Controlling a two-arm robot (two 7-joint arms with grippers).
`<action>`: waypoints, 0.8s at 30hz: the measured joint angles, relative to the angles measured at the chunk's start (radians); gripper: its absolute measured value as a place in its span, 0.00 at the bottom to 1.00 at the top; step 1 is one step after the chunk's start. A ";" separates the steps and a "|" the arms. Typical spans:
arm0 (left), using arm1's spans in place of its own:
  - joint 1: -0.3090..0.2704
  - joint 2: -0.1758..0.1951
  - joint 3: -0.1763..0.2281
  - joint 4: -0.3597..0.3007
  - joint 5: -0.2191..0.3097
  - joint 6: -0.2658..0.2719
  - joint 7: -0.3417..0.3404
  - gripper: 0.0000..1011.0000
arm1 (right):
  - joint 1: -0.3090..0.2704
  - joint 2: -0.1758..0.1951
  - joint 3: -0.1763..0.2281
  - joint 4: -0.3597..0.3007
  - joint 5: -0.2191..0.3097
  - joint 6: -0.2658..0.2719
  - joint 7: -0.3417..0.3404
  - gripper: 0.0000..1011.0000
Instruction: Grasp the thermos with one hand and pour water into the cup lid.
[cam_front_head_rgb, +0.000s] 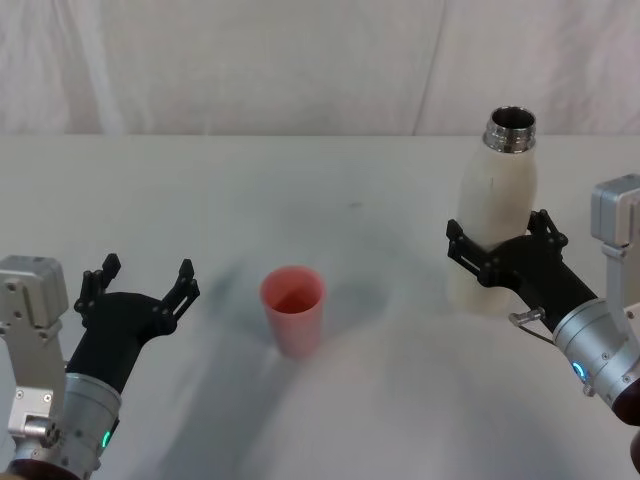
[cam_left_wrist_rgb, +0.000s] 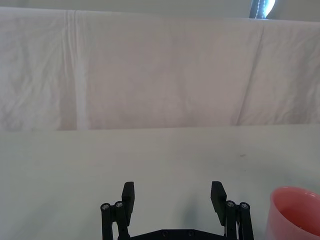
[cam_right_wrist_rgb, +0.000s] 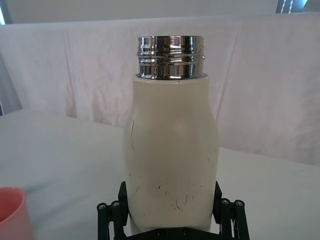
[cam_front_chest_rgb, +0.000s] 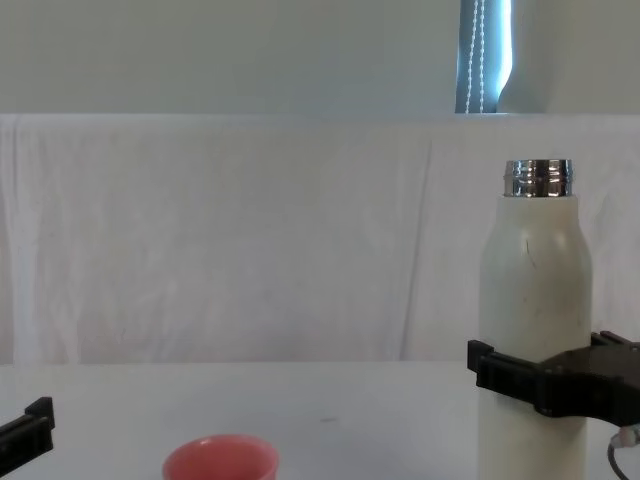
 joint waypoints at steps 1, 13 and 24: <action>0.000 0.000 0.000 0.000 0.000 0.000 0.000 0.99 | 0.002 -0.001 -0.001 0.003 0.011 0.002 0.000 0.94; 0.000 0.000 0.000 0.000 0.000 0.000 0.000 0.99 | 0.010 0.005 -0.010 0.017 0.041 -0.028 -0.012 0.94; 0.000 0.000 0.000 0.000 0.000 0.000 0.000 0.99 | 0.010 0.014 -0.019 0.027 0.050 -0.061 -0.015 0.94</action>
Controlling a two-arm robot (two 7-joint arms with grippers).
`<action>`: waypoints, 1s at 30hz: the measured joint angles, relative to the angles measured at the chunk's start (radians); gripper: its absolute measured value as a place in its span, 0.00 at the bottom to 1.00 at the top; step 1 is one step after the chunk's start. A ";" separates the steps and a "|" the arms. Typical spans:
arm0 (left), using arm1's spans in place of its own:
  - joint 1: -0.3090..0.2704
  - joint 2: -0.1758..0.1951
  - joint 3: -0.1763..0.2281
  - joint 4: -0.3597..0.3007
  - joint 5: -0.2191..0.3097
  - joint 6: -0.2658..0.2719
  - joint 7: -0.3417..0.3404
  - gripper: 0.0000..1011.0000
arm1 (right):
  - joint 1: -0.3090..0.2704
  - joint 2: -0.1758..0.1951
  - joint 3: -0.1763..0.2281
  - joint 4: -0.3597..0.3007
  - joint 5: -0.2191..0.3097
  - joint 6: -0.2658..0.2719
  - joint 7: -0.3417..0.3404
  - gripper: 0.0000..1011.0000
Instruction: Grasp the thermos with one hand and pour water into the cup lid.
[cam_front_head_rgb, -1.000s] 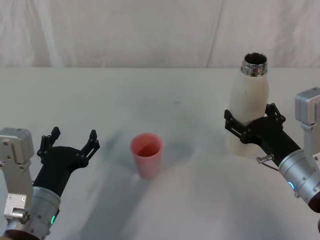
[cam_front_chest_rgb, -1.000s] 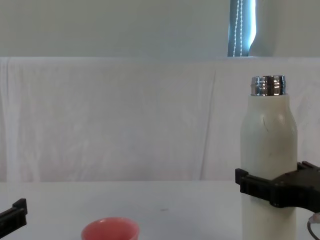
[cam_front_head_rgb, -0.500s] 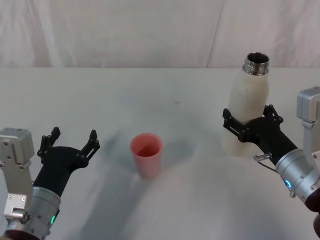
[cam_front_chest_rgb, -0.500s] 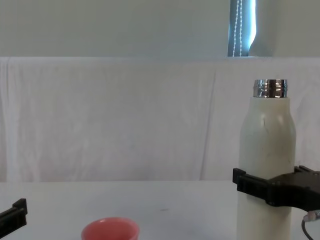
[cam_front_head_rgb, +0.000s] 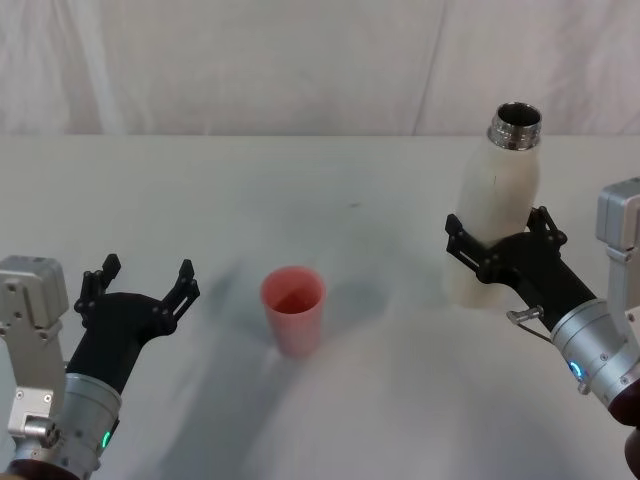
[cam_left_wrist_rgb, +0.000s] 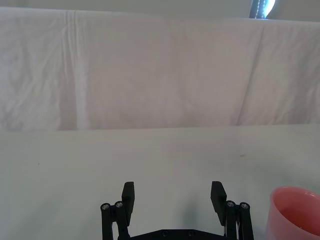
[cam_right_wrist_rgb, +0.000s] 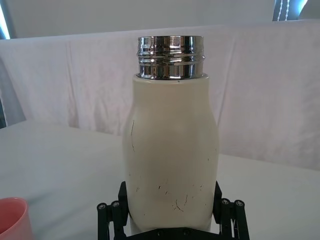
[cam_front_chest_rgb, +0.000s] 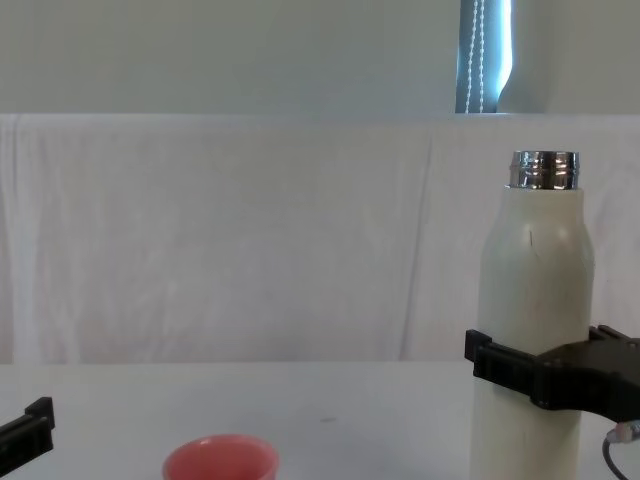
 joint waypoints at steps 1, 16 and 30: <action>0.000 0.000 0.000 0.000 0.000 0.000 0.000 0.99 | 0.000 0.001 -0.001 0.000 0.000 0.000 0.000 0.94; 0.000 0.000 0.000 0.000 0.000 0.000 0.000 0.99 | 0.003 0.006 -0.014 0.027 -0.007 -0.034 -0.003 0.94; 0.000 0.000 0.000 0.000 0.000 0.000 0.000 0.99 | 0.006 0.000 -0.025 0.062 -0.004 -0.069 0.010 0.94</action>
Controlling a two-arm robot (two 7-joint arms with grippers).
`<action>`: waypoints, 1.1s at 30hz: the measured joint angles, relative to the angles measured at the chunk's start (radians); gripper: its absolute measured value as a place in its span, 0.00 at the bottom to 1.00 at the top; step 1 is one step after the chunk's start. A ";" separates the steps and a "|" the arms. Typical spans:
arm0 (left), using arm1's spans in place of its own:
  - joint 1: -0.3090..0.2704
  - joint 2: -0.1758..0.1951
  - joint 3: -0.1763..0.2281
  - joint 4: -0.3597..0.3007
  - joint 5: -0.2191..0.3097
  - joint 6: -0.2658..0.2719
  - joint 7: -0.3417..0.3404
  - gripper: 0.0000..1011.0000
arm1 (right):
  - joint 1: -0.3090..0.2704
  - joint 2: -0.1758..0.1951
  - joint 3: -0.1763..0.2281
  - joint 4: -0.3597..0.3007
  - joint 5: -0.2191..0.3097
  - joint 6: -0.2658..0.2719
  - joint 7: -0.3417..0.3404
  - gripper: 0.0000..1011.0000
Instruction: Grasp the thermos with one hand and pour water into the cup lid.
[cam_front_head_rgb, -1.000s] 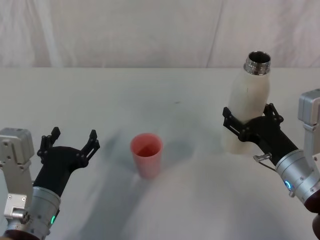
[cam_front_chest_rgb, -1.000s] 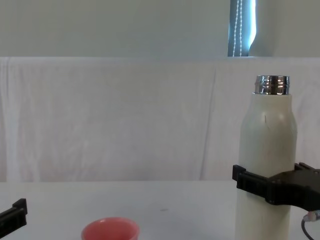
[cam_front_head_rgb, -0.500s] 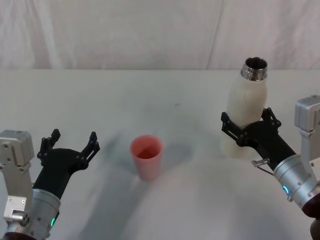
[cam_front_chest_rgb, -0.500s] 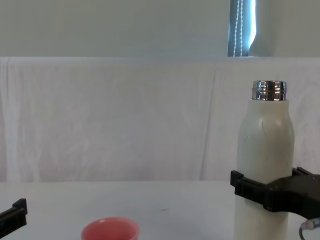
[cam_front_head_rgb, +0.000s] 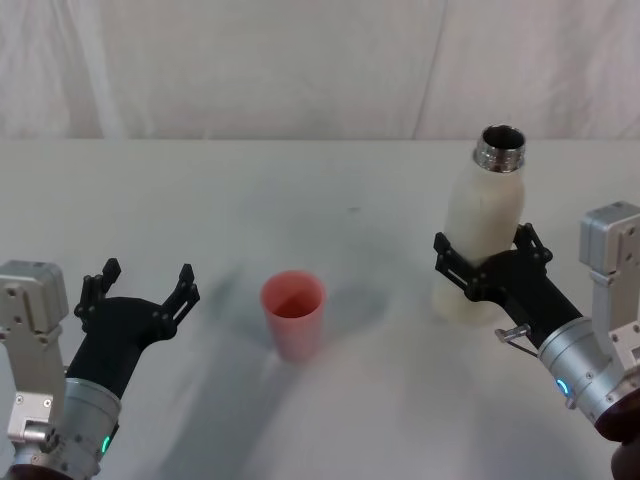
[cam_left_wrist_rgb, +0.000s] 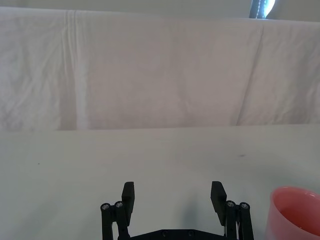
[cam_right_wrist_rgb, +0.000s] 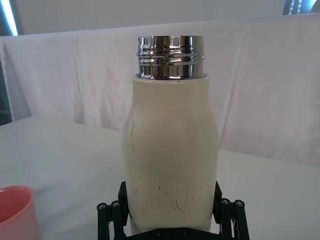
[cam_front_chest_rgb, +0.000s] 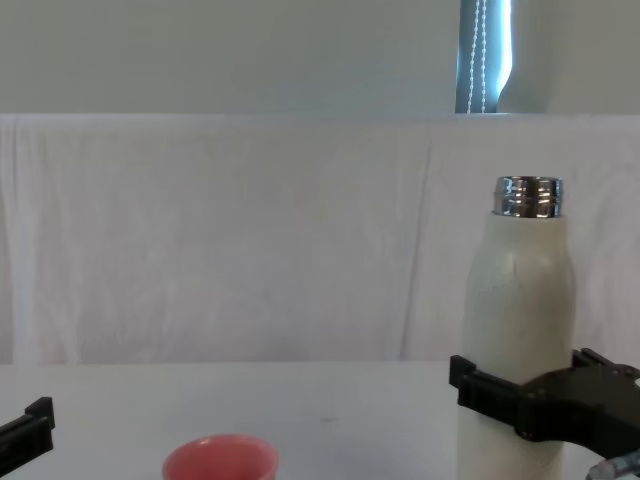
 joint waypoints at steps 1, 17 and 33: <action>0.000 0.000 0.000 0.000 0.000 0.000 0.000 0.99 | 0.001 0.001 -0.002 0.001 -0.001 -0.002 0.002 0.94; 0.000 0.000 0.000 0.000 0.000 0.000 0.000 0.99 | 0.018 0.003 -0.024 0.026 -0.026 -0.037 0.014 0.94; 0.000 0.000 0.000 0.000 0.000 0.000 0.000 0.99 | 0.026 0.003 -0.024 0.053 -0.029 -0.052 0.023 0.94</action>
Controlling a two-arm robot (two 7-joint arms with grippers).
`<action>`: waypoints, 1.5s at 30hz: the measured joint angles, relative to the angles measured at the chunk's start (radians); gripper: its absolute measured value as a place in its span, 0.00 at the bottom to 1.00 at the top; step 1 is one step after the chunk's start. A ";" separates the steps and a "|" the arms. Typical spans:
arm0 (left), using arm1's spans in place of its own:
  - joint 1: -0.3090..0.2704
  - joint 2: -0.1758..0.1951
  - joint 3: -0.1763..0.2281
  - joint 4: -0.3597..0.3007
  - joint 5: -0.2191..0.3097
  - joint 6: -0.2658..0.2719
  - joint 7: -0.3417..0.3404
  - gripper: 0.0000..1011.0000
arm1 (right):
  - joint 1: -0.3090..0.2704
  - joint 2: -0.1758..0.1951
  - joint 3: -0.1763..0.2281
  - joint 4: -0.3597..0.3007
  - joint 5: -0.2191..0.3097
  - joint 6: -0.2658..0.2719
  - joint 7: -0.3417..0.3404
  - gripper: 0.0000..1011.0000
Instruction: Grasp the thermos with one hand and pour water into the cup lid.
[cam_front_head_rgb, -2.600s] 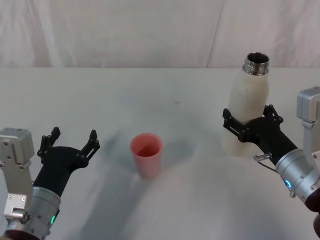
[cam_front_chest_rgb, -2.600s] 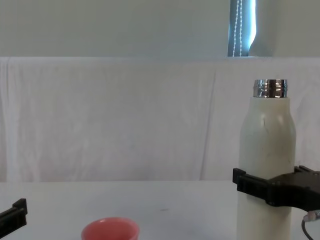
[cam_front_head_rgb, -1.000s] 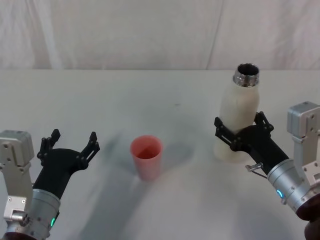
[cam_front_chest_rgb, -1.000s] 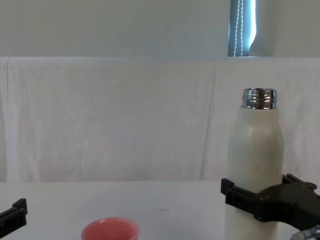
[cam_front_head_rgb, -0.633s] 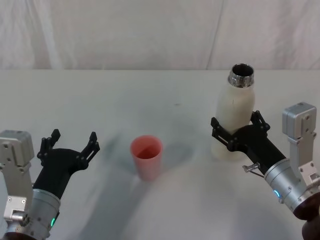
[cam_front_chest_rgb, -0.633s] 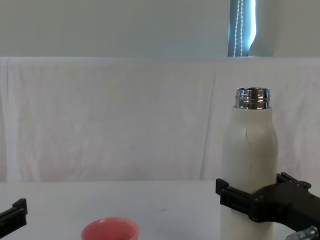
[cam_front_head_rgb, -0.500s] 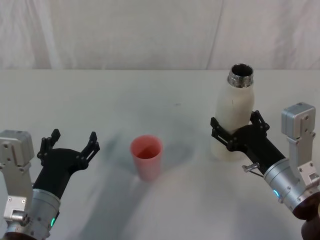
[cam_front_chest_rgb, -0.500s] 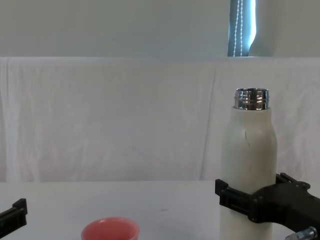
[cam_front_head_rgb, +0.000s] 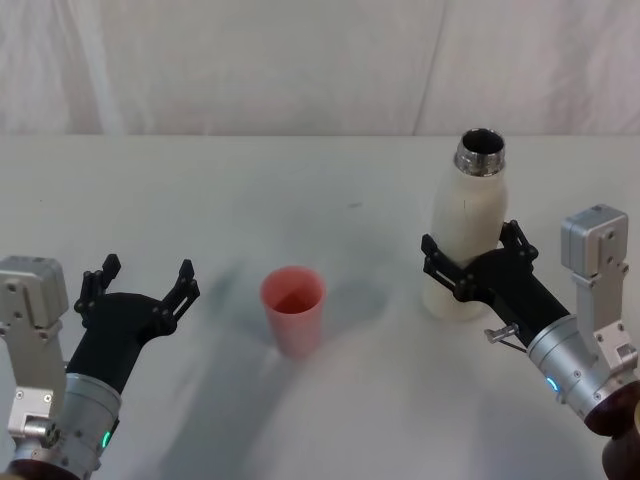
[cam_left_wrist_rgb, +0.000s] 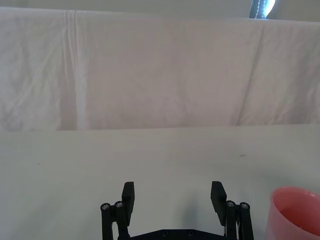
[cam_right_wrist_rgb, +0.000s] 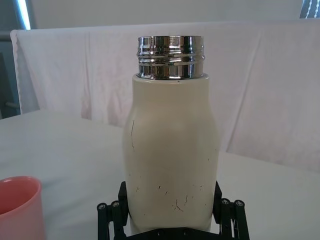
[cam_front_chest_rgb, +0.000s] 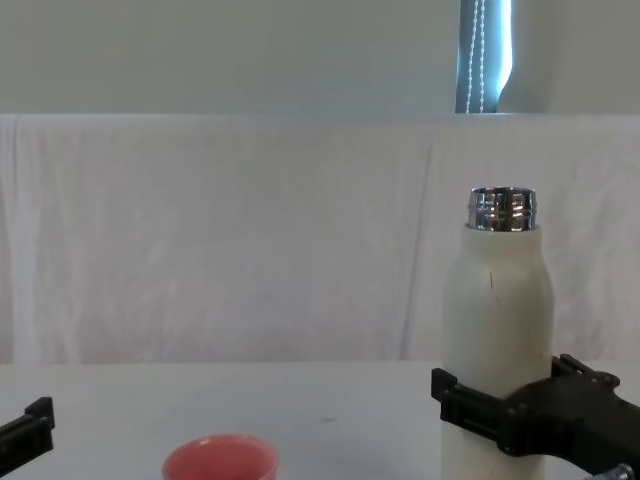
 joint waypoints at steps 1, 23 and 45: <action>0.000 0.000 0.000 0.000 0.000 0.000 0.000 0.99 | 0.001 0.001 0.000 0.003 -0.001 -0.001 0.001 0.94; 0.000 0.000 0.000 0.000 0.000 0.000 0.000 0.99 | 0.007 0.002 -0.004 0.027 -0.004 -0.017 0.010 0.94; 0.000 0.000 0.000 0.000 0.000 0.000 0.000 0.99 | 0.008 0.004 -0.005 0.031 0.002 -0.020 0.015 0.94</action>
